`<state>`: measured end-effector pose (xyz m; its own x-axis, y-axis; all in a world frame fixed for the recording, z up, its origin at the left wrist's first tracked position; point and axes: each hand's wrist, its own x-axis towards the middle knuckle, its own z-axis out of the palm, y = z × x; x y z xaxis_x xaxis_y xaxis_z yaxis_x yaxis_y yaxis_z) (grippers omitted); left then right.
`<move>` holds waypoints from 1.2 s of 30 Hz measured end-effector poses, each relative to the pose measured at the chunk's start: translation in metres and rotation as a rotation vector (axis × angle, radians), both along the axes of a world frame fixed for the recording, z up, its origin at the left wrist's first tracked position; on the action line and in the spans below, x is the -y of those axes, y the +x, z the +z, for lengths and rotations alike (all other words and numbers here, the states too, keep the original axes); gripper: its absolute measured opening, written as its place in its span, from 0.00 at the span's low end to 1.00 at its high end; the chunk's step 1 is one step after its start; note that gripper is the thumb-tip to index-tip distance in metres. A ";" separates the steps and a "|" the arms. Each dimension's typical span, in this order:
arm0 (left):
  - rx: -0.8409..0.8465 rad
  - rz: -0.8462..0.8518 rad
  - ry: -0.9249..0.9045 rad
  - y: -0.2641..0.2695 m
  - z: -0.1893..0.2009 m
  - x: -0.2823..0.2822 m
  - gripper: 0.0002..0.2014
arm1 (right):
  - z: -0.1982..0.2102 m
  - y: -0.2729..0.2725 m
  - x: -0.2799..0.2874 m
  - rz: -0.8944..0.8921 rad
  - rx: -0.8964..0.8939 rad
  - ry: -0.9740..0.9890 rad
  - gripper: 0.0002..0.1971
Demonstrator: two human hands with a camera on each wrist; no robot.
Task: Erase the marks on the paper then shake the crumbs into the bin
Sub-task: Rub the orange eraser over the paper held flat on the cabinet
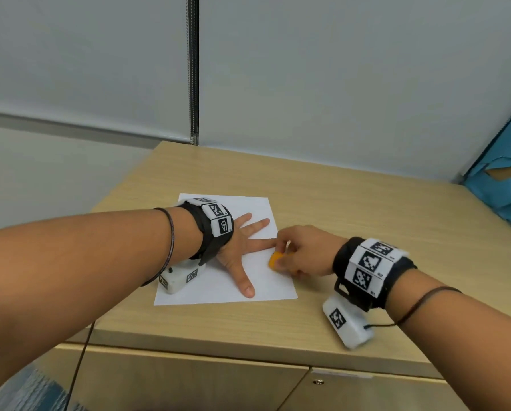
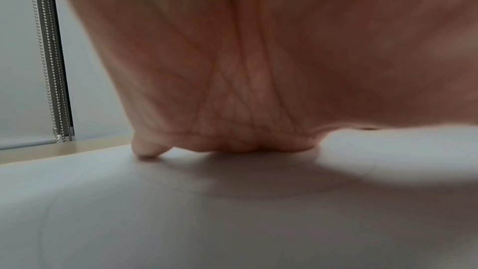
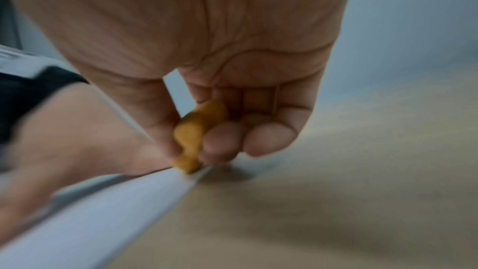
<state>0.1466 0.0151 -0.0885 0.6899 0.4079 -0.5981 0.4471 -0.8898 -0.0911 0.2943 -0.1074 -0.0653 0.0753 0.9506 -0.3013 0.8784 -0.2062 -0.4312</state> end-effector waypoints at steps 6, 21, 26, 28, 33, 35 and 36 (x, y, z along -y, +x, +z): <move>0.004 -0.007 0.010 -0.001 -0.003 -0.001 0.64 | -0.010 -0.015 0.010 0.077 0.003 0.034 0.09; 0.041 -0.015 0.024 -0.001 -0.004 -0.002 0.64 | -0.004 -0.022 0.008 0.041 0.072 0.063 0.09; 0.050 -0.015 0.022 -0.001 -0.005 0.000 0.64 | 0.003 -0.015 0.005 -0.042 0.023 0.016 0.10; 0.048 -0.015 0.024 -0.002 -0.005 0.000 0.63 | -0.001 -0.021 0.004 -0.021 0.067 0.047 0.10; 0.046 -0.017 0.027 -0.002 -0.004 0.001 0.63 | 0.003 -0.025 0.005 -0.003 0.022 -0.028 0.11; 0.047 -0.016 0.028 -0.001 -0.005 0.000 0.64 | 0.004 -0.023 0.002 -0.053 0.064 0.021 0.10; 0.045 -0.016 0.029 -0.001 -0.006 -0.001 0.63 | 0.002 -0.029 0.003 -0.013 0.097 0.035 0.08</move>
